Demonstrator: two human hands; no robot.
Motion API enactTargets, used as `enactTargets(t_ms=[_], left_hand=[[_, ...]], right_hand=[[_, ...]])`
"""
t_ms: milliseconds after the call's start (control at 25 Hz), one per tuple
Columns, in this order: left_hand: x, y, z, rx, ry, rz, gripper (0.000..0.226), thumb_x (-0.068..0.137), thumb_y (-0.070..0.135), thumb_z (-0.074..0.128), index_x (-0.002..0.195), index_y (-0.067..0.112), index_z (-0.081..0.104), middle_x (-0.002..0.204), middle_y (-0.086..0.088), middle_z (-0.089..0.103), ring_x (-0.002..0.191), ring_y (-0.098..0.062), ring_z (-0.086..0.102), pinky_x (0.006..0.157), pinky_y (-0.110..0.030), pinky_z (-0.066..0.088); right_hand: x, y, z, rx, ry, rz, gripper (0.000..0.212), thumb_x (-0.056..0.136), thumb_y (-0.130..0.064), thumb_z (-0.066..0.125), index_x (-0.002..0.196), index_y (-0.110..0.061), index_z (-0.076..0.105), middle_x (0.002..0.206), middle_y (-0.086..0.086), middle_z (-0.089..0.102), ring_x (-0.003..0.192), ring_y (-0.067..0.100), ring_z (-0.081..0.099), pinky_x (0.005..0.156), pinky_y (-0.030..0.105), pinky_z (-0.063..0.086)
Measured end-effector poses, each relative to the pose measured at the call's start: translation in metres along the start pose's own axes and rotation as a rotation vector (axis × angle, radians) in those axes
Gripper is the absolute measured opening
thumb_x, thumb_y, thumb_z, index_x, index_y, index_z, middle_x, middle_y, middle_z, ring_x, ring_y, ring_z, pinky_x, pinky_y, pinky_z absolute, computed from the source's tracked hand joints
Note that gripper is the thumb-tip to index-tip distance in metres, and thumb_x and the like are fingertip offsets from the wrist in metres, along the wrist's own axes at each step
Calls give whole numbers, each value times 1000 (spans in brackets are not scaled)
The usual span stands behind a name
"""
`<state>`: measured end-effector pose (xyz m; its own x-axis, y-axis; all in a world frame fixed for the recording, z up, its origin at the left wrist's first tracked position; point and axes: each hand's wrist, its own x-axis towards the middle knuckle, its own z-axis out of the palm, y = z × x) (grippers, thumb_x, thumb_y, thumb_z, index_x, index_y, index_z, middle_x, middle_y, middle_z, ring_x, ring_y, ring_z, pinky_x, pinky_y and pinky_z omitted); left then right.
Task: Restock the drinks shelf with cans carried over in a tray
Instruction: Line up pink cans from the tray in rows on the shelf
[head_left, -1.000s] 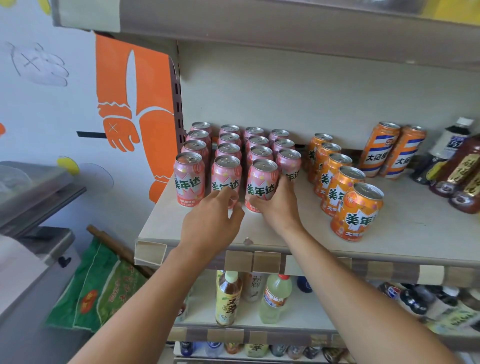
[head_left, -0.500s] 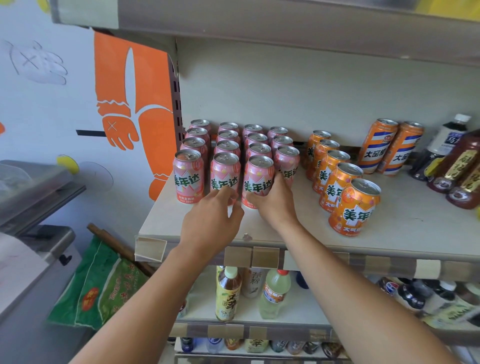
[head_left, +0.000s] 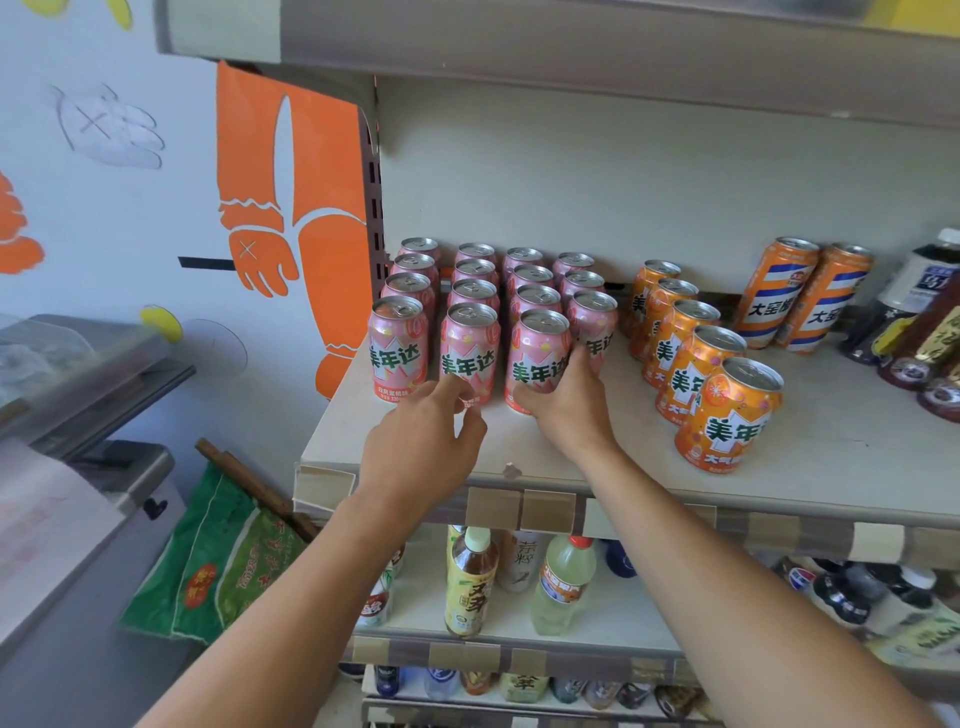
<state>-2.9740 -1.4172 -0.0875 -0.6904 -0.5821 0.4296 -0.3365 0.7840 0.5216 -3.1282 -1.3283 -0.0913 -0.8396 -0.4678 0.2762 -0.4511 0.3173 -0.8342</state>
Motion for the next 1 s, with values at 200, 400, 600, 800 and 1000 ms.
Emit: enactTargets(t_ms=[200, 400, 600, 800, 1000], left_hand=[[-4, 12, -6, 3, -4, 18, 24, 94, 34, 49, 114, 27, 58, 108, 10, 63, 94, -15, 60, 72, -34, 52], [-17, 26, -10, 73, -1, 53, 25, 94, 36, 46, 114, 24, 56, 109, 6, 62, 94, -21, 60, 72, -38, 53], [-42, 55, -1, 75, -54, 86, 30, 95, 35, 45, 121, 23, 55, 118, 3, 60, 103, -24, 58, 76, -39, 51], [-69, 97, 12, 50, -73, 197, 31, 96, 36, 45, 124, 25, 53, 122, 5, 59, 105, -22, 58, 75, -36, 49], [-85, 157, 48, 23, -157, 354, 31, 96, 35, 46, 124, 23, 53, 122, 2, 60, 105, -25, 59, 77, -39, 51]], right_hand=[[-3, 1, -8, -26, -57, 32, 68, 77, -26, 80, 132, -14, 42, 117, -2, 57, 99, 13, 56, 82, 27, 45], [-31, 6, -36, -259, -24, -65, 61, 80, -40, 73, 133, -21, 48, 130, -1, 57, 117, 19, 56, 93, 35, 48], [-89, 5, -85, -500, -1, -235, 54, 93, -36, 60, 141, -17, 46, 139, 5, 51, 129, 22, 44, 101, 33, 38], [-129, 17, -130, -601, 80, -294, 46, 93, -34, 60, 134, -14, 53, 129, 4, 57, 122, 23, 47, 90, 36, 45], [-164, 45, -192, -698, 171, -256, 44, 94, -35, 56, 134, -17, 51, 125, 1, 57, 118, 20, 49, 83, 35, 48]])
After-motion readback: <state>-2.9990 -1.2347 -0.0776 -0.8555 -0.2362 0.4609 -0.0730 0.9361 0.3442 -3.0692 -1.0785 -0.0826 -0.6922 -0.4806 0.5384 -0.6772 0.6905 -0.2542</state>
